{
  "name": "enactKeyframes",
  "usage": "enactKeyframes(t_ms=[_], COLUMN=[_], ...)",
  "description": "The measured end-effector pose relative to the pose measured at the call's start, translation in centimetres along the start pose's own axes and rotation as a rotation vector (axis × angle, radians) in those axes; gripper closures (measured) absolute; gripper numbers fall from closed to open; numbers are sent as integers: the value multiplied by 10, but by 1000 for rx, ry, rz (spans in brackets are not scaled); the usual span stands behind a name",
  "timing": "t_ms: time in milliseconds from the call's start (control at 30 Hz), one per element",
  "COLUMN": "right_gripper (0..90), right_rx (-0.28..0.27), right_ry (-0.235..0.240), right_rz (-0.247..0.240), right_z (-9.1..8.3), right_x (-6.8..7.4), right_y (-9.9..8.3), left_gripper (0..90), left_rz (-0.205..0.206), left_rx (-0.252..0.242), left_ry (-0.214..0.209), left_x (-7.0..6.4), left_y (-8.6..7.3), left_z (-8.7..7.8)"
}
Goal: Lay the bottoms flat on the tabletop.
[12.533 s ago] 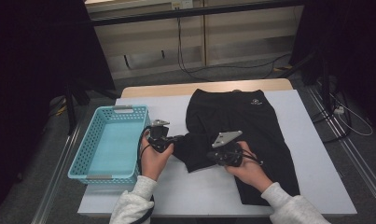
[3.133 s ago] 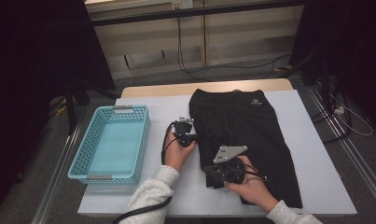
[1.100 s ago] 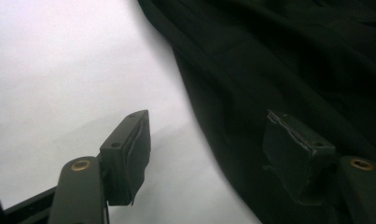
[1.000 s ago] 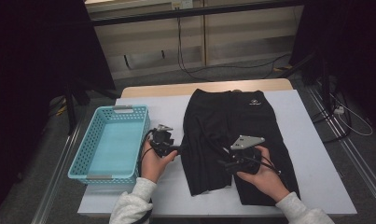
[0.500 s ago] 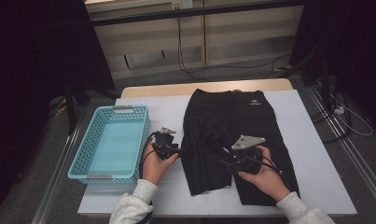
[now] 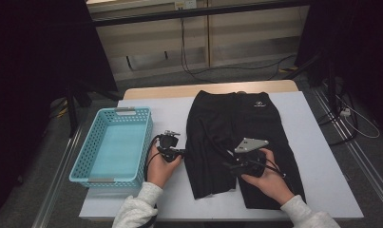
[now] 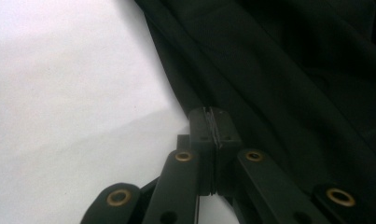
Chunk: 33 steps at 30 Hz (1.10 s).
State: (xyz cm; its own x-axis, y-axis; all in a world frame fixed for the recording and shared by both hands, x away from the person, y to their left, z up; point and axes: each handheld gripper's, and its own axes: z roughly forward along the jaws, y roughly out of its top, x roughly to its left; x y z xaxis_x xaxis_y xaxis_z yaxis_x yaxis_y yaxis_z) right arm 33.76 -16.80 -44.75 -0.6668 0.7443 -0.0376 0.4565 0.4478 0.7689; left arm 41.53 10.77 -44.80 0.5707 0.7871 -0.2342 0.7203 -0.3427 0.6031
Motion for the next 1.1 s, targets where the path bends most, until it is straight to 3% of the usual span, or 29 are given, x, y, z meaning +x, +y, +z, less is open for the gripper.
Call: enactKeyframes(t_ms=[100,233,400,467,533,700,733,767,833,933,1000,1067,1100], right_gripper=[353,425,507,518,563,490,481,464,444,394,377,358,346], right_rx=[-4,-9,5,15,23,16,8,5,-8,-12,-6,-13,-13], right_ry=[0,8,9,7,-3,0,1,-3,-6,-3,-6,-3,-6], right_rz=[-7,-5,-16,-19,-14,-12,-8,-6,-5,-8,-5,0,7], right_z=[1,4,11,14,16,14,13,11,9,6,4,1,0], right_x=[1,1,3,3,2,0,0,0,0,0,0,-2,-2], right_y=[2,5,7,7,6,6,6,6,7,5,4,3,2], left_gripper=[899,900,899,898,898,887,864,785,706,499,458,427,436], left_rz=[-14,-22,-36,-22,-28,5,22,24,18,31,16,41,34], left_rx=[-13,-46,-47,-47,-48,-64,-75,-88,-79,-91,-89,-90,-78], left_ry=[-17,-8,14,26,16,46,56,68,60,71,55,72,67], left_x=[4,10,15,15,16,16,16,17,17,17,17,17,17], left_y=[4,7,8,8,8,8,8,7,4,-1,-4,-7,-9], left_z=[-6,-16,-14,-11,-8,-3,-2,-2,-4,-9,-11,-13,-14])
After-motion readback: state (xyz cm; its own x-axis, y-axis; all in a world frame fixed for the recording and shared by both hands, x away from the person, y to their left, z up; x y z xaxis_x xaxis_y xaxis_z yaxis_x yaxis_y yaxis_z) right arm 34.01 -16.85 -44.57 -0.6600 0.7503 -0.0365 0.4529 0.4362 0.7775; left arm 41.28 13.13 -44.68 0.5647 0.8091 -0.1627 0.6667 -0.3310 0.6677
